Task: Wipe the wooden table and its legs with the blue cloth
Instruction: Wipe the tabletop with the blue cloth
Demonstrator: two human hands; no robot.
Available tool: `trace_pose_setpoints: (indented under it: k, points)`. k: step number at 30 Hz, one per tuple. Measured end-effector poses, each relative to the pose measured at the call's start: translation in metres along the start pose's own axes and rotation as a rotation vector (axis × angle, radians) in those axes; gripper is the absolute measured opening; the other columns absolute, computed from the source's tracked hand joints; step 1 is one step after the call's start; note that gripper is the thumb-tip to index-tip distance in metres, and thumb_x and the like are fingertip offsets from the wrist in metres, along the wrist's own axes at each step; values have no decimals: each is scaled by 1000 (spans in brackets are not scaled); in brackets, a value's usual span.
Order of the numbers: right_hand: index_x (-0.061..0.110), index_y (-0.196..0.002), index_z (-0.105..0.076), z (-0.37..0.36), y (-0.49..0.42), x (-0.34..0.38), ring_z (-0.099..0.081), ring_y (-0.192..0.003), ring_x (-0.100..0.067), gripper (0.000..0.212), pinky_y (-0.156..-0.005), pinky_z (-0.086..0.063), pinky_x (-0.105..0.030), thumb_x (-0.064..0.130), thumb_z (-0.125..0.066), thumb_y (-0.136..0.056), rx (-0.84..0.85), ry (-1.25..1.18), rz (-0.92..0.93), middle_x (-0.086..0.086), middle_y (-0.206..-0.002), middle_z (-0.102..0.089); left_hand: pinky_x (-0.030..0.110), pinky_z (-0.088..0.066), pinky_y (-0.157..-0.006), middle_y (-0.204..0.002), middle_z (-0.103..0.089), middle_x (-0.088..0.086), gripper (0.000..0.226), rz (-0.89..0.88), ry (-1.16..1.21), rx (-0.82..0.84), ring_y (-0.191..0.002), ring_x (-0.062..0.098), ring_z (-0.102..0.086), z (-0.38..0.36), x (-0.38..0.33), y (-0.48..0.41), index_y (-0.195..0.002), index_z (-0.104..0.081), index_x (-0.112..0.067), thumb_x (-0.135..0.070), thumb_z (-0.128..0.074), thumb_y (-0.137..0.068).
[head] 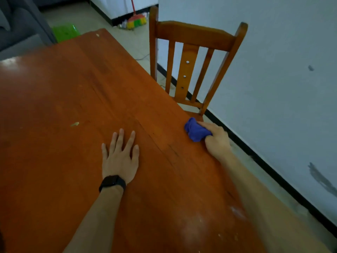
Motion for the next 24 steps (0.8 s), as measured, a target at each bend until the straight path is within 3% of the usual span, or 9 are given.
trace_pose_setpoints:
  k: [4, 8, 11, 13, 16, 20, 24]
  points:
    - [34, -107, -72, -8, 111, -16, -60, -109, -13, 55, -99, -42, -51, 16, -45, -63, -160, 149, 103, 17, -110, -68, 50, 7, -123, -165, 8, -7, 58, -18, 2, 10, -152, 15, 13, -3, 1, 8, -155, 2, -45, -58, 0, -98]
    - [39, -96, -73, -19, 198, -26, -56, -102, 2, 55, -94, -43, -44, 14, -46, -55, -95, 90, 25, 33, -100, -61, 53, 6, -122, -166, 9, -2, 62, -48, -22, 55, -152, 19, 14, -5, -3, 9, -156, 4, -41, -59, 2, -96]
    - [36, -95, -74, -10, 211, -23, -56, -99, 6, 55, -93, -45, -32, 14, -41, -57, -55, 10, -67, 29, -97, -66, 54, 4, -122, -166, 8, 2, 63, -116, -38, 70, -153, 20, 11, -6, -11, 9, -157, 3, -36, -57, 0, -98]
    - [32, -100, -74, 6, 210, -27, -58, -103, 1, 57, -95, -46, -32, 10, -41, -59, -154, -79, -196, 22, -102, -68, 53, 2, -123, -167, 3, 3, 63, -235, -32, 93, -153, 21, 7, -7, -23, 14, -158, -1, -33, -56, 0, -100]
    - [33, -116, -68, 44, 204, -44, -53, -116, -17, 60, -104, -38, -42, 11, -43, -66, -433, 36, -350, 11, -119, -66, 51, 3, -122, -166, 2, 1, 68, -495, -86, 158, -153, 19, 4, -12, -52, 35, -158, -1, -33, -59, 2, -95]
    - [36, -135, -55, 44, 204, -69, -40, -132, -22, 69, -112, -28, -45, 5, -48, -75, -391, 130, -548, 9, -141, -54, 51, 5, -121, -165, 6, -3, 67, -784, -128, 238, -152, 17, 6, -24, -103, 74, -158, -1, -34, -59, -6, -96]
    - [33, -116, -71, -2, 250, -39, -48, -121, -17, 65, -109, -36, -41, 14, -38, -63, -310, 44, -490, 13, -125, -65, 53, 7, -120, -165, 13, -5, 64, -887, -168, 322, -153, 20, 11, -43, -137, 108, -157, 3, -40, -58, -8, -97]
Point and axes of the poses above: each hand's wrist, its own y-axis away from the middle knuckle, its own z-axis out of the back of the hand, x = y × z, the point moved 9 cm from there along -y, towards the middle knuckle
